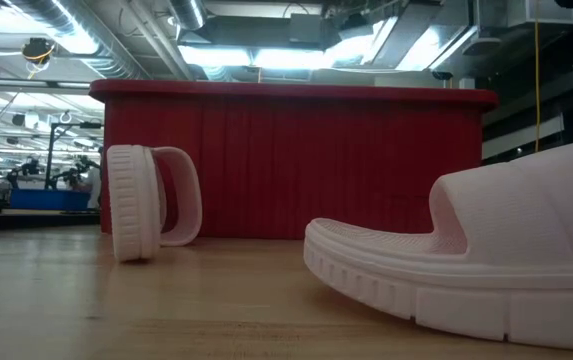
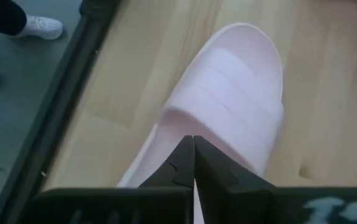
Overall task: Pick and place slides into bin
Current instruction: Put the right pink slide into the red bin
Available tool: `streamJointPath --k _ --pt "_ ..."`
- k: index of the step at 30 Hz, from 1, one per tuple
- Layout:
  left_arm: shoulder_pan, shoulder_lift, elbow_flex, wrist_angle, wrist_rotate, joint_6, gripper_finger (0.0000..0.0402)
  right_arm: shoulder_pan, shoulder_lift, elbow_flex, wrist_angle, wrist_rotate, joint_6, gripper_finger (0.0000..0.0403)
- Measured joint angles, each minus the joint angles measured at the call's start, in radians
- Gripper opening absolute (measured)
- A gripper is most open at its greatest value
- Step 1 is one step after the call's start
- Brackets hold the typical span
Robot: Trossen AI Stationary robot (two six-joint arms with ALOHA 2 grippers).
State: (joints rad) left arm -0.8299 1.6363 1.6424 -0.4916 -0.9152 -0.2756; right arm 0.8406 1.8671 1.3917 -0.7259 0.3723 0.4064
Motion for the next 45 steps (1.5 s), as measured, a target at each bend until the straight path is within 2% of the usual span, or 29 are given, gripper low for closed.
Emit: streamJointPath --k 4,10,16,21,27,37,45 --pt "-0.008 0.0 0.0 -0.002 0.003 -0.002 0.0005 0.0 0.0 -0.011 0.017 0.0 -0.019 0.0029" --pt "-0.009 0.0 0.0 -0.003 0.004 -0.002 0.0002 0.0 0.0 -0.01 0.019 0.0 -0.033 0.0086" --pt "-0.008 0.0 0.0 -0.005 0.004 -0.002 0.0006 -0.002 0.0 -0.01 0.013 0.036 -0.192 0.0124" --pt "-0.008 0.0 0.0 -0.005 -0.001 -0.004 0.0006 -0.005 0.0 -0.01 0.012 0.105 -0.275 0.0126" --pt "-0.008 0.0 0.0 -0.005 -0.001 -0.053 0.0001 -0.006 0.0 -0.025 0.019 0.106 -0.281 0.0126" --pt "-0.008 0.0 0.0 -0.006 -0.002 -0.054 0.0006 -0.006 0.0 -0.123 0.074 0.108 -0.283 0.0126" --pt "-0.008 0.0 0.0 -0.006 -0.003 -0.053 0.0003 -0.012 0.0 -0.138 0.13 0.146 -0.309 0.0126"
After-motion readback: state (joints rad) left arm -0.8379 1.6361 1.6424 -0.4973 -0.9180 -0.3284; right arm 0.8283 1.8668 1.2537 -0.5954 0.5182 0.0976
